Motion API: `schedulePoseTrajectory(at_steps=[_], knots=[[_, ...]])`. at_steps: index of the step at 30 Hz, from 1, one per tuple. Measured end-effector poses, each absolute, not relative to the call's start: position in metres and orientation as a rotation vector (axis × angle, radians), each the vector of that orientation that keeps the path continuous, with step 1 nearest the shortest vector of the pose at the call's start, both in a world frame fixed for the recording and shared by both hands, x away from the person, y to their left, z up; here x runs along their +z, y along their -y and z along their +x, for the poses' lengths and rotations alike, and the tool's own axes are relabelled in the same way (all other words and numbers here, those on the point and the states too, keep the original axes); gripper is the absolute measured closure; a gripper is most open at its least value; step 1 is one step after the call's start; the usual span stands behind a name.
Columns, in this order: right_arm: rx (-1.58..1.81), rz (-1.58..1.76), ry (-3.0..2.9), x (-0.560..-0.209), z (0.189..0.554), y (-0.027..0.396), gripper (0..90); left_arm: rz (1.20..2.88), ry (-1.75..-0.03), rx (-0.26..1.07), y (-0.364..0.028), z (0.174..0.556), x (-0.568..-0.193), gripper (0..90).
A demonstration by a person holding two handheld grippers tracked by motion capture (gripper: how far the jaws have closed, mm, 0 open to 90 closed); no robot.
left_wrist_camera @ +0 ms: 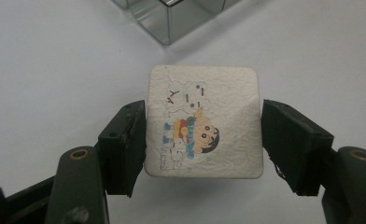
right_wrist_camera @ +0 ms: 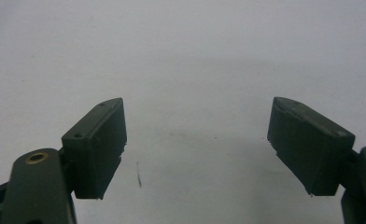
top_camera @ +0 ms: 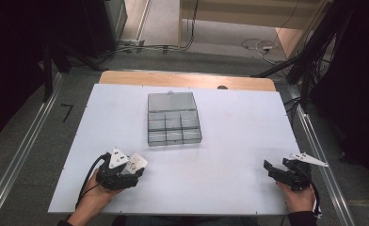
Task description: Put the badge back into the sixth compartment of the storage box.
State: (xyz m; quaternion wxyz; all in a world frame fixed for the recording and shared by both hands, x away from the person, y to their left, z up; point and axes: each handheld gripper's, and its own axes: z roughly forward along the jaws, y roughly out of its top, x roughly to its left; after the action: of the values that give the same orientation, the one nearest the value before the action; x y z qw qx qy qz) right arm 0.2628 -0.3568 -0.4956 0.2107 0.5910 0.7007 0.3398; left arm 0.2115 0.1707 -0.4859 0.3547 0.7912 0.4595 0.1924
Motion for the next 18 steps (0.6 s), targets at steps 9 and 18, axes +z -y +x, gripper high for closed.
schedulePoseTrajectory(at_steps=[9, 18], knots=[[1.018, 1.617, -1.979, -0.487, 0.263, 0.342, 18.1, 1.983, -1.163, 0.512, -0.167, 0.213, -0.481, 33.2], [1.090, 1.585, -2.052, -0.485, 0.270, 0.315, 18.2, 1.911, -1.139, 0.531, -0.162, 0.214, -0.477, 33.1]])
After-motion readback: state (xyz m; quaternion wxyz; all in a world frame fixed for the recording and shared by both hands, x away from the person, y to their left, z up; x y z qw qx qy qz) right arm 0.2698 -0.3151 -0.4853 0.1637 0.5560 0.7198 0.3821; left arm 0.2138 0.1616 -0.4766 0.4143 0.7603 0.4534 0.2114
